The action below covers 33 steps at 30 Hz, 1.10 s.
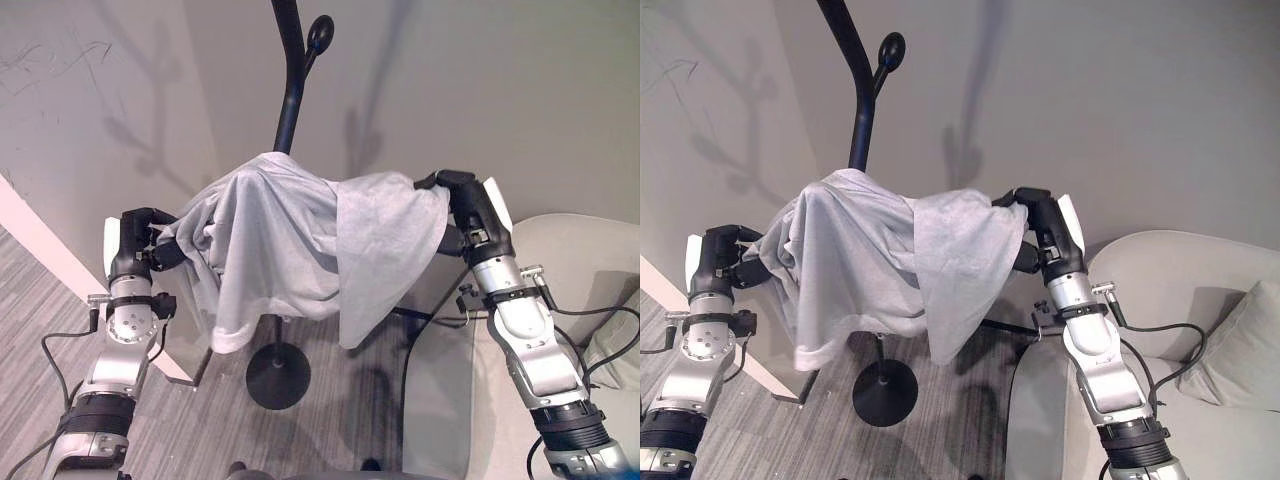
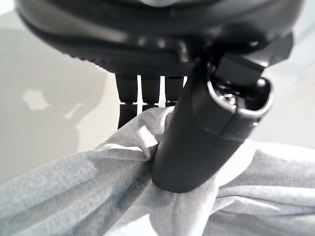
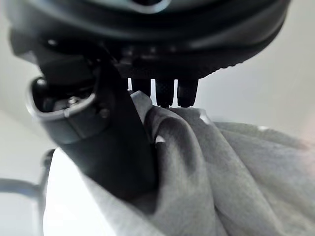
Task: Hang the clothes on the sofa on the clothes rack.
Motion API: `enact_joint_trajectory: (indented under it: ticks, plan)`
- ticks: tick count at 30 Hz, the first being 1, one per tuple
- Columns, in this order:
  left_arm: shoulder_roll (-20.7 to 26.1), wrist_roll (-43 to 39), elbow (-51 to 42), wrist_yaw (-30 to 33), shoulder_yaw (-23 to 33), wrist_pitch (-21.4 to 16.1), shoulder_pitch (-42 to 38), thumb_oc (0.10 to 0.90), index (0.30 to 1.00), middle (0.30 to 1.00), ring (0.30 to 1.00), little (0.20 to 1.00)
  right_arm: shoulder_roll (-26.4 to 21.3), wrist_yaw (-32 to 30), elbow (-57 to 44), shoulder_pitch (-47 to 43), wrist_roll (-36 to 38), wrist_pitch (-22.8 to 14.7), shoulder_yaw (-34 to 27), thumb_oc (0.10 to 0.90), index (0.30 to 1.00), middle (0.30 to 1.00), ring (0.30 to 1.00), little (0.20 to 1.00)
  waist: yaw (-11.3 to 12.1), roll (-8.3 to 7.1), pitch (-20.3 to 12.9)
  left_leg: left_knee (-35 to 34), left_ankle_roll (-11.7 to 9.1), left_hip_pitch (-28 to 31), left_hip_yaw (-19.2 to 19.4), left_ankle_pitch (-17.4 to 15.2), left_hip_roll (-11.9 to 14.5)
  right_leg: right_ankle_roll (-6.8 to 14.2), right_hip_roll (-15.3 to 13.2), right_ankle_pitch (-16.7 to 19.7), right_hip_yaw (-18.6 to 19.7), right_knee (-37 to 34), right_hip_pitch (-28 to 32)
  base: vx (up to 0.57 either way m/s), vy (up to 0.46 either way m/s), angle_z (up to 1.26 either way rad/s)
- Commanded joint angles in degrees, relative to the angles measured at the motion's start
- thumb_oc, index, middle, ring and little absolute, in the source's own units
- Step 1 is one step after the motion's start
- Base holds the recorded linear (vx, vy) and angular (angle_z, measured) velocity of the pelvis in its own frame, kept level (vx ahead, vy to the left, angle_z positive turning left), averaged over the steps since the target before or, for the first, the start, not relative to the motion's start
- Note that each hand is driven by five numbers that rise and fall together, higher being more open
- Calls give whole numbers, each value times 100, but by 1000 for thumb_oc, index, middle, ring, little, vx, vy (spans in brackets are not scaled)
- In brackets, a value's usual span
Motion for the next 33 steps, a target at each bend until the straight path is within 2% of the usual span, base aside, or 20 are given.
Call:
enact_joint_trajectory:
  ticks: [1, 7, 9, 17, 25, 33]
  plan:
    - [295, -120, -225, -76, 362, -438, -215, 800, 900, 900, 900, 900, -160, -113, -11, -81, -94, -220, -741, 800, 900, 900, 900, 900, -167, -31, -184, 19, 417, -73, -113, -539, -362, 193, -293, -853, -331, 94, 765, 0, 0, 0]
    - [92, -732, -306, -159, 458, -571, -73, 800, 900, 900, 900, 900, 18, -182, 325, 88, -56, -202, -828, 800, 900, 900, 900, 900, -220, 38, -154, 19, 432, -66, -103, -542, -376, 191, -314, -837, -329, 85, 765, 0, 0, 0]
    - [-96, -1185, -429, -253, 566, -675, 132, 800, 900, 900, 900, 900, 143, -220, 563, 230, 6, -177, -902, 800, 900, 900, 900, 900, -223, 65, -121, 19, 443, -83, -112, -540, -374, 183, -321, -825, -341, 87, 752, 0, 0, 0]
    - [-609, -2073, -455, -638, 1006, -851, 968, 800, 900, 900, 900, 900, 430, -61, 1428, 717, 143, -77, -940, 800, 900, 900, 900, 900, -175, 88, -54, 19, 451, -117, -148, -531, -381, 151, -299, -823, -366, 89, 729, 0, 0, 0]
    - [-1064, -2268, -289, -780, 1148, -823, 1533, 800, 900, 900, 900, 900, 676, 146, 2190, 1176, -77, 71, -701, 800, 900, 900, 900, 900, -119, 69, 29, 25, 437, -227, -247, -481, -370, 132, -268, -820, -434, 89, 701, -3, 9, 7]
    - [-1293, -2350, -166, -856, 1094, -775, 1816, 800, 900, 900, 900, 900, 780, 159, 2217, 1272, -84, 101, -683, 800, 900, 900, 900, 900, -40, 42, 89, 25, 441, -297, -326, -464, -378, 126, -273, -831, -485, 85, 688, -5, 5, 3]
